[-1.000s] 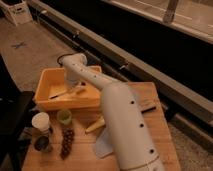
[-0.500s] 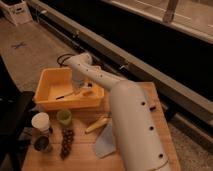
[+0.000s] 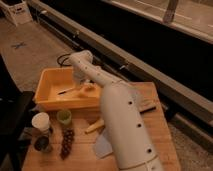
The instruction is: Wipe tray with brush
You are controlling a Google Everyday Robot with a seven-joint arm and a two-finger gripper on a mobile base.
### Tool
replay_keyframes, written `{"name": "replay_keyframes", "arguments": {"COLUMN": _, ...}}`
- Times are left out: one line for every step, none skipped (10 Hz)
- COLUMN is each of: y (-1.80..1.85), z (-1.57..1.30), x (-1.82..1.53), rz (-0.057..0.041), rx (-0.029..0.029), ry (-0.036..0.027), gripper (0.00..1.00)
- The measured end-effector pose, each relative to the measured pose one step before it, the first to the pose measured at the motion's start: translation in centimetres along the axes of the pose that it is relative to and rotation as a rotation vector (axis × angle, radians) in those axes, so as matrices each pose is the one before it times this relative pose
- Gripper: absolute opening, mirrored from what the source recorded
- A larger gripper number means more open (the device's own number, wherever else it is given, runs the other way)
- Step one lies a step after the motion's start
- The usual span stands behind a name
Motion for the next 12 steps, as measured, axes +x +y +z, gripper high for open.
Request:
{"name": "replay_keyframes", "arguments": {"y": -0.727, "z": 0.224, "x": -1.416, "rz": -0.01988, "rx": 0.02117, "ry": -0.01877, "gripper": 0.00}}
{"name": "replay_keyframes", "arguments": {"y": -0.493, "z": 0.303, "x": -1.373, "rz": -0.02105, "rx": 0.01194, "ry": -0.01968, "gripper": 0.00}}
{"name": "replay_keyframes", "arguments": {"y": -0.315, "z": 0.232, "x": -0.972, "rz": -0.01414, "rx": 0.00663, "ry": -0.01417, "gripper": 0.00}}
{"name": "replay_keyframes", "arguments": {"y": -0.116, "z": 0.520, "x": -1.531, "rz": -0.02156, "rx": 0.00370, "ry": -0.02609, "gripper": 0.00}}
{"name": "replay_keyframes", "arguments": {"y": 0.232, "z": 0.176, "x": -0.407, "rz": -0.00596, "rx": 0.00045, "ry": -0.01294, "gripper": 0.00}}
{"name": "replay_keyframes", "arguments": {"y": 0.442, "z": 0.023, "x": -0.150, "rz": -0.00213, "rx": -0.00110, "ry": -0.01003, "gripper": 0.00}}
{"name": "replay_keyframes", "arguments": {"y": 0.890, "z": -0.148, "x": -0.384, "rz": -0.00658, "rx": -0.00735, "ry": -0.01064, "gripper": 0.00}}
{"name": "replay_keyframes", "arguments": {"y": 0.444, "z": -0.184, "x": -0.173, "rz": 0.00166, "rx": -0.00462, "ry": -0.00018, "gripper": 0.00}}
{"name": "replay_keyframes", "arguments": {"y": 0.510, "z": -0.308, "x": 0.097, "rz": 0.00578, "rx": -0.00961, "ry": 0.01125, "gripper": 0.00}}
{"name": "replay_keyframes", "arguments": {"y": 0.758, "z": -0.493, "x": 0.706, "rz": 0.01361, "rx": -0.01401, "ry": 0.01706, "gripper": 0.00}}
{"name": "replay_keyframes", "arguments": {"y": 0.934, "z": -0.585, "x": 1.610, "rz": 0.01888, "rx": -0.01959, "ry": 0.02870, "gripper": 0.00}}
{"name": "replay_keyframes", "arguments": {"y": 0.156, "z": -0.509, "x": 1.354, "rz": 0.01424, "rx": -0.00888, "ry": 0.02238, "gripper": 0.00}}
